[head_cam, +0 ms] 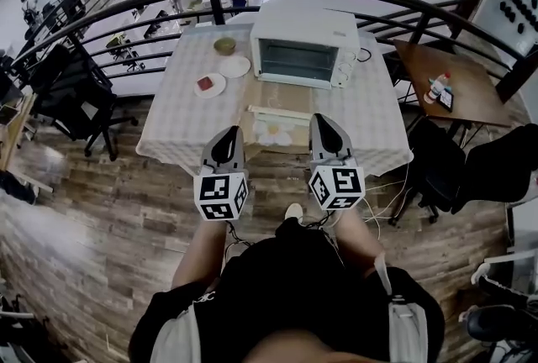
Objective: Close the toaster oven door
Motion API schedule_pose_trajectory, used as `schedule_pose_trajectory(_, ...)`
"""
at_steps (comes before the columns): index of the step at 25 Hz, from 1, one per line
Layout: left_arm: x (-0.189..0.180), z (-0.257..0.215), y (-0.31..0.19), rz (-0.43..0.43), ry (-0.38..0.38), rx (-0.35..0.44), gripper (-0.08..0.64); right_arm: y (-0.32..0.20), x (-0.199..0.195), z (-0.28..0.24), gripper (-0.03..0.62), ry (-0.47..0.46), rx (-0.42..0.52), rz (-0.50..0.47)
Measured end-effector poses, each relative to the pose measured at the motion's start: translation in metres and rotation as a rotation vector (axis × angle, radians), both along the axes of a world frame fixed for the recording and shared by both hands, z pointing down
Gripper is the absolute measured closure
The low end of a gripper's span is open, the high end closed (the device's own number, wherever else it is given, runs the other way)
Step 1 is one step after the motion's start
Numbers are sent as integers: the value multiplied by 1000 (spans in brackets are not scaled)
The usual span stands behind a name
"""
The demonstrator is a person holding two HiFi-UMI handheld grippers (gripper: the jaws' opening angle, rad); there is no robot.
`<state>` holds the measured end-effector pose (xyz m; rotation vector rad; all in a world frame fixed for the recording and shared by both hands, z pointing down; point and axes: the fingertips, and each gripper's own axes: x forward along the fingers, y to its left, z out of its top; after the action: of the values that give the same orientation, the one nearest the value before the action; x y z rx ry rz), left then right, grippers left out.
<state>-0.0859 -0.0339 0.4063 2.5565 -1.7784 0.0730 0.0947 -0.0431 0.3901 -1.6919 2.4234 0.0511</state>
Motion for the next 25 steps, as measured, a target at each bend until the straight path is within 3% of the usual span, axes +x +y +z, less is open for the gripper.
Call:
schedule_pose_trajectory(12,33,-14,-153,5,-8,-6,538,-153,19,-12,589,7,-11,-41)
schedule_pose_trajectory(20,39,-9,-228,-15,1,-19,538,-225,22,4,589,3,-54,-76)
schedule_pose_trajectory(25,33,1,-256,11,4,-44,538,-252,16,20,589,-95,-130,-93)
